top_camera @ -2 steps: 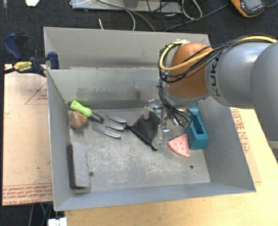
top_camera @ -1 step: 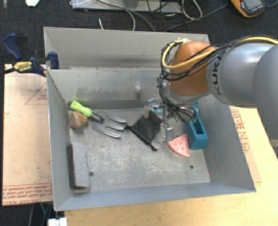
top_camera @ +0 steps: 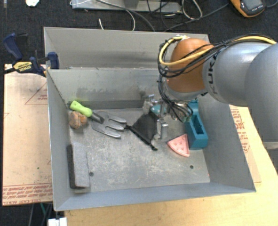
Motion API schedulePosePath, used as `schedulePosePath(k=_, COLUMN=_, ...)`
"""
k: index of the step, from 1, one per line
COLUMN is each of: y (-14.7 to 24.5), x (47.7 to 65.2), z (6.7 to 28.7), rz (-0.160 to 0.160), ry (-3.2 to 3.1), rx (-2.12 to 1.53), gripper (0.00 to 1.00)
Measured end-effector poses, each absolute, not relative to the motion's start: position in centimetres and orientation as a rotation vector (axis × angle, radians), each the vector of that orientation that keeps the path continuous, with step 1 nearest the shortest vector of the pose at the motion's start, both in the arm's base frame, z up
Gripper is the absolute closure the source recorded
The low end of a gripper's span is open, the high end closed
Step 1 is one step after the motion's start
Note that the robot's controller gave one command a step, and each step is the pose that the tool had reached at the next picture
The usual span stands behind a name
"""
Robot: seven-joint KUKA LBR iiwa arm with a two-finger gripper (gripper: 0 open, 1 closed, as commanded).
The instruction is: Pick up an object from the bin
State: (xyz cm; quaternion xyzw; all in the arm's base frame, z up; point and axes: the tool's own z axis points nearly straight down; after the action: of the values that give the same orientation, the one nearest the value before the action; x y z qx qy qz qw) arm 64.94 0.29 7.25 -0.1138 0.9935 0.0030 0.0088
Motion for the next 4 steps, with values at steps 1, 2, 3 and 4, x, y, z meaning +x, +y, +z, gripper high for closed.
schedulePosePath(k=1, y=0.9, x=64.7, z=7.1, rz=0.010, ry=3.109, rx=-0.293, gripper=0.00)
schedulePosePath(k=2, y=4.2, x=65.7, z=7.2, rz=0.004, ry=3.020, rx=-0.773, gripper=1.00)
schedulePosePath(k=3, y=4.2, x=65.7, z=7.2, rz=0.004, ry=3.020, rx=-0.772, gripper=1.00)
schedulePosePath(k=4, y=4.0, x=64.8, z=14.4, rz=0.006, ry=3.009, rx=-0.828, gripper=1.00)
